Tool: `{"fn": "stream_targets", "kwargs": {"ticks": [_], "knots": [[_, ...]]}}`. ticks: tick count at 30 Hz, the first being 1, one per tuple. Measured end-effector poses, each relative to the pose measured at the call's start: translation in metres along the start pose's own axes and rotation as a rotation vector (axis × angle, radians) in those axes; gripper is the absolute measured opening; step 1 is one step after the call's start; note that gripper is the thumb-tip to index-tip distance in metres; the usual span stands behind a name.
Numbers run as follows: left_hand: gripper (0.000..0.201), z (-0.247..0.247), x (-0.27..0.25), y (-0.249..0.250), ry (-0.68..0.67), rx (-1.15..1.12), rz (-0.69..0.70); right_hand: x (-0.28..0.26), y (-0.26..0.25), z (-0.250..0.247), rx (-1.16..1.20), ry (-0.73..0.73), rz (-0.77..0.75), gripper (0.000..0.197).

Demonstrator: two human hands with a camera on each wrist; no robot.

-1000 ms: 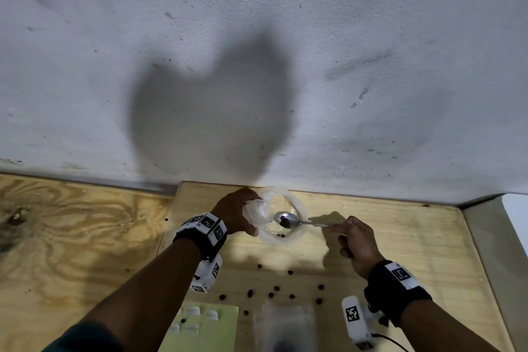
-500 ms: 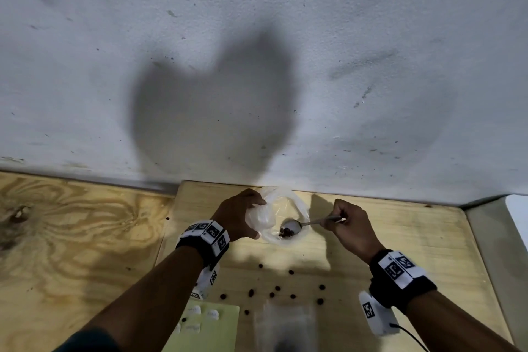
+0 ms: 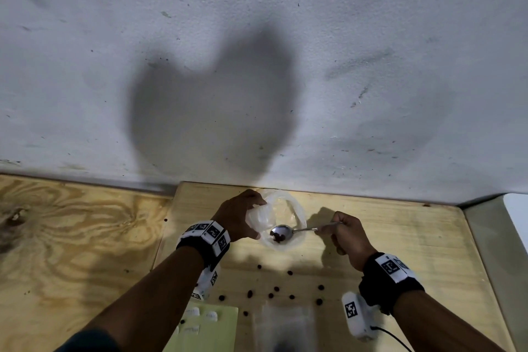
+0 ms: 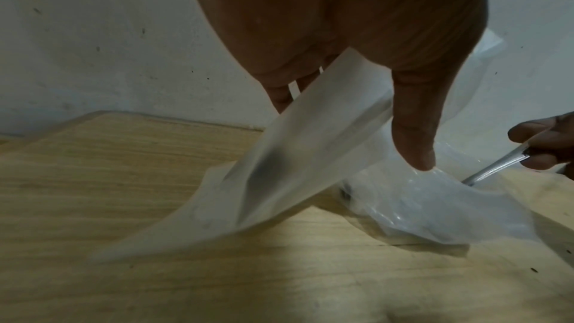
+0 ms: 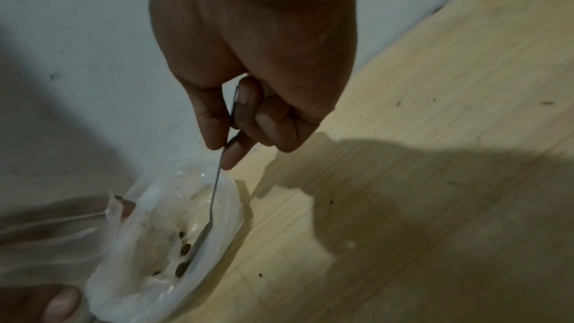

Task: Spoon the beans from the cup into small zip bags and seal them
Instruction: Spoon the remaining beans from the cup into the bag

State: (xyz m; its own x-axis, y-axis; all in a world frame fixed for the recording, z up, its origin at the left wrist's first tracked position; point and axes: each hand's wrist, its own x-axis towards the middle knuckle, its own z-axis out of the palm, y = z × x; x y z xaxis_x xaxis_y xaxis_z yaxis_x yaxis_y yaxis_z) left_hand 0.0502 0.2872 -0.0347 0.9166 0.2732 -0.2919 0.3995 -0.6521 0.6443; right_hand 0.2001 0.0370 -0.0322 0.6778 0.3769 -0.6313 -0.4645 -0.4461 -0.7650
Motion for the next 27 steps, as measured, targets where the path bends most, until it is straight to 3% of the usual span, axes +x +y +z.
{"fn": "stream_targets", "kwargs": {"ticks": [4, 8, 13, 19, 27], "knots": [[0.081, -0.001, 0.001, -0.002, -0.001, 0.002, 0.010, 0.001, -0.002, -0.002, 0.040, 0.034, 0.107, 0.050], [0.081, -0.002, 0.001, -0.004, -0.001, -0.010, 0.003, 0.003, -0.006, -0.009, 0.096, 0.083, 0.119, 0.047], [0.085, -0.004, 0.003, -0.006, -0.010, -0.045, -0.047, 0.002, -0.008, -0.009, 0.105, 0.162, -0.005, 0.042], [0.087, -0.008, 0.004, -0.008, -0.031, -0.078, -0.094, -0.006, -0.005, 0.009, -0.131, 0.244, -0.301, 0.031], [0.087, -0.009, 0.006, -0.007, -0.063, -0.097, -0.139, -0.003, 0.014, 0.030, -0.091, 0.272, -0.344, 0.034]]}}
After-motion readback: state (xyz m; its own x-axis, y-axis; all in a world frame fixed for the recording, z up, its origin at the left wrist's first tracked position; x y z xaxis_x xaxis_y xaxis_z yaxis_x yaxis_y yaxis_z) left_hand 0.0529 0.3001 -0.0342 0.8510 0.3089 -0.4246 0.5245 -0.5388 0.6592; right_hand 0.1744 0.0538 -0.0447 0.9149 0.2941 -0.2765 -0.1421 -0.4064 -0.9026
